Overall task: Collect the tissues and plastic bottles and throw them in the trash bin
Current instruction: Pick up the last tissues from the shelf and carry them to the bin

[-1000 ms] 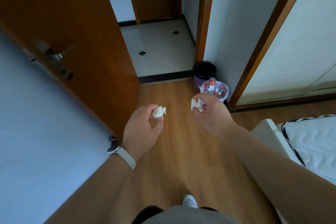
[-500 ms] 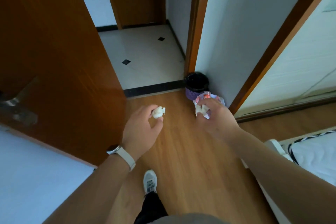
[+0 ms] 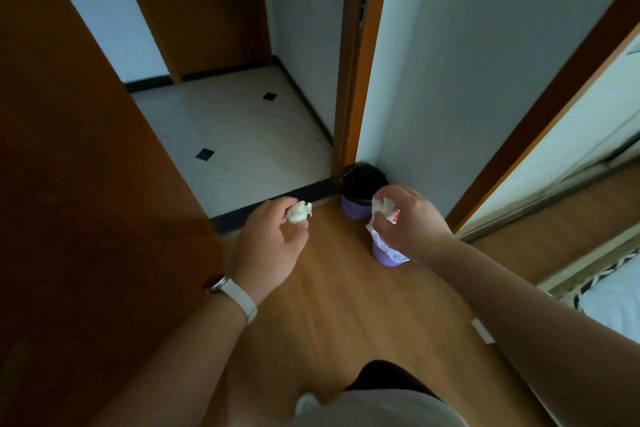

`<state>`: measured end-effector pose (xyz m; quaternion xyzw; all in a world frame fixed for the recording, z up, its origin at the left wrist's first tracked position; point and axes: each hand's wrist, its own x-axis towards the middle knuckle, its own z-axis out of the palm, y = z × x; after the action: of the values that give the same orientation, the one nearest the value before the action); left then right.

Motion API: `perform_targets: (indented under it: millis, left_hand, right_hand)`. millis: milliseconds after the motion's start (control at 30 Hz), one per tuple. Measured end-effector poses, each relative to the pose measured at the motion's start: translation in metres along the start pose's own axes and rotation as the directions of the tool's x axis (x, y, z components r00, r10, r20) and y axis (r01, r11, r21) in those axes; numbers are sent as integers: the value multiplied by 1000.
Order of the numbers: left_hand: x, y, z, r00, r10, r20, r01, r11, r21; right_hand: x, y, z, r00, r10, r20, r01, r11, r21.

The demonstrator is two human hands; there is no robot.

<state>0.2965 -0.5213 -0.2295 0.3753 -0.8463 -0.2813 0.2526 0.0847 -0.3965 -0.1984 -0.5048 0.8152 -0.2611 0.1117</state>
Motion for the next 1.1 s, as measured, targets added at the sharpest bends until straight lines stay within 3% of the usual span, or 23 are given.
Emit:
perform_targets:
  millis: [267, 533, 800, 1100]
  left_hand:
    - [94, -25, 16, 998, 17, 67, -17, 1000, -1]
    - [219, -46, 66, 988, -6, 153, -2, 999, 54]
    - [359, -28, 131, 968, 71, 240, -95, 992, 88]
    - [448, -22, 172, 942, 127, 312, -162, 983, 87]
  right_hand:
    - [81, 19, 15, 996, 89, -12, -89, 995, 38]
    - [206, 84, 40, 985, 171, 22, -172, 982, 75]
    - [316, 158, 17, 959, 284, 11, -284, 953, 107]
    - [376, 208, 11, 931, 363, -19, -358, 924, 136]
